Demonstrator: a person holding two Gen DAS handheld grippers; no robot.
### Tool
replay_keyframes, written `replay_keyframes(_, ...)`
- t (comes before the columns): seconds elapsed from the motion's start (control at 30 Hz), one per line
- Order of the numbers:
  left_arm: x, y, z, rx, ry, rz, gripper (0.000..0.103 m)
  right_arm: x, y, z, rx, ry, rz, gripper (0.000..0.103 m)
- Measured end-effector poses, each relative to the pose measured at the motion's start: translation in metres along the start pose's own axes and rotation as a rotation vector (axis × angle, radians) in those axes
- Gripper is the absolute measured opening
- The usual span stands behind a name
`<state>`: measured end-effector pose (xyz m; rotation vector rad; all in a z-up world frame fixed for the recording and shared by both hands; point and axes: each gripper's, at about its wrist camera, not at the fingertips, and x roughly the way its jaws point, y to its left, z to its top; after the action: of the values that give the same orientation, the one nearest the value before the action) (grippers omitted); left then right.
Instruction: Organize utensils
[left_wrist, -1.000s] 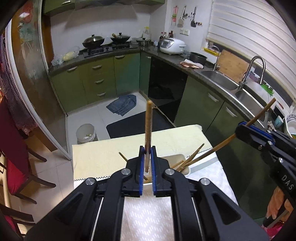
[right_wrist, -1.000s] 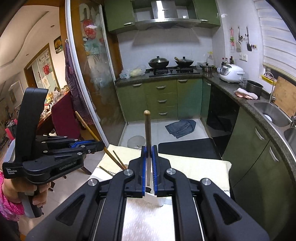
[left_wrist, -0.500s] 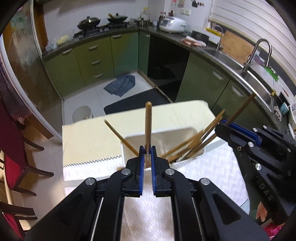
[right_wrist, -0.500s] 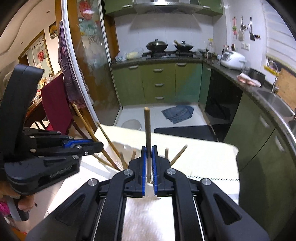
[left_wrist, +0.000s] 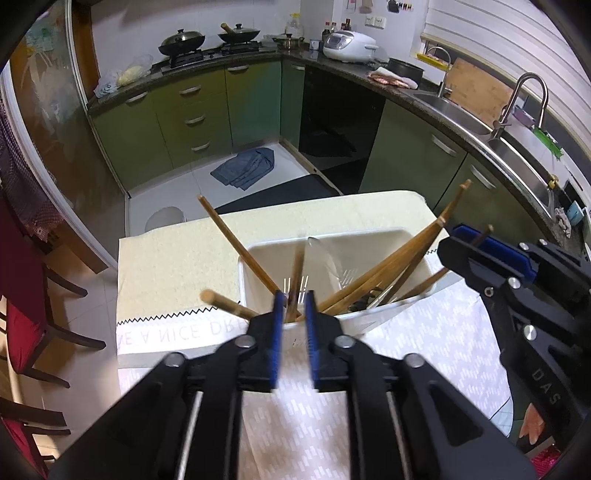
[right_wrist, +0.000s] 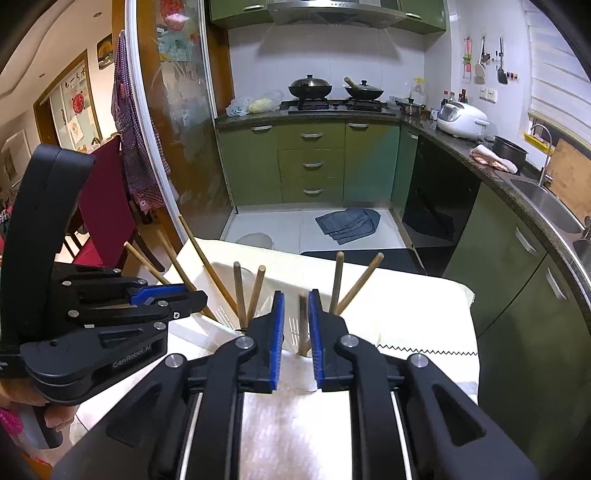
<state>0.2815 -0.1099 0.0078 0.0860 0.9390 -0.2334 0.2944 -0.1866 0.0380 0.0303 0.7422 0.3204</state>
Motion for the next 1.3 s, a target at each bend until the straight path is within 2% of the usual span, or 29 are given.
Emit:
replay_keyframes(0.03,-0.002,0.0,0.0,0.0,-0.009,0.001,0.022,-0.003,0.0,-0.001,-0.001,-0.006,0.001,0.015)
replay_keyframes(0.1,-0.012,0.0,-0.001,0.003,-0.047,0.0,0.038,-0.011,0.002,-0.002,-0.003,-0.024,0.004,0.025)
replay_keyframes(0.13,-0.016,-0.001,0.0,0.003,-0.062,-0.003,0.042,-0.015,0.003,-0.003,-0.005,-0.036,0.003,0.028)
replay_keyframes(0.2,-0.032,-0.003,-0.002,0.009,-0.116,0.004,0.059,-0.027,0.006,-0.006,-0.006,-0.059,0.009,0.038)
replay_keyframes(0.33,-0.062,-0.011,-0.012,0.033,-0.202,0.01,0.076,-0.059,0.009,-0.018,-0.003,-0.108,0.024,0.05)
replay_keyframes(0.43,-0.09,-0.012,-0.028,0.028,-0.262,-0.008,0.091,-0.088,0.008,-0.035,0.001,-0.155,0.017,0.065)
replay_keyframes(0.47,-0.102,-0.012,-0.039,0.025,-0.283,-0.023,0.095,-0.098,0.007,-0.043,0.002,-0.167,0.016,0.074)
replay_keyframes(0.5,-0.108,-0.014,-0.045,0.027,-0.295,-0.025,0.097,-0.106,0.005,-0.051,0.003,-0.175,0.013,0.085)
replay_keyframes(0.6,-0.126,-0.014,-0.078,0.026,-0.338,-0.021,0.097,-0.126,0.003,-0.079,0.0,-0.194,-0.002,0.099)
replay_keyframes(0.77,-0.131,-0.014,-0.132,0.017,-0.335,0.02,0.097,-0.147,-0.004,-0.134,0.028,-0.183,-0.018,0.099)
replay_keyframes(0.93,-0.137,-0.009,-0.179,-0.031,-0.354,0.059,0.097,-0.17,-0.002,-0.18,0.032,-0.215,-0.034,0.099)
replay_keyframes(1.17,-0.147,0.009,-0.214,-0.095,-0.38,0.076,0.097,-0.188,0.007,-0.219,0.036,-0.233,-0.065,0.099)
replay_keyframes(1.3,-0.151,0.006,-0.225,-0.071,-0.382,0.087,0.097,-0.198,0.01,-0.231,0.031,-0.239,-0.073,0.099)
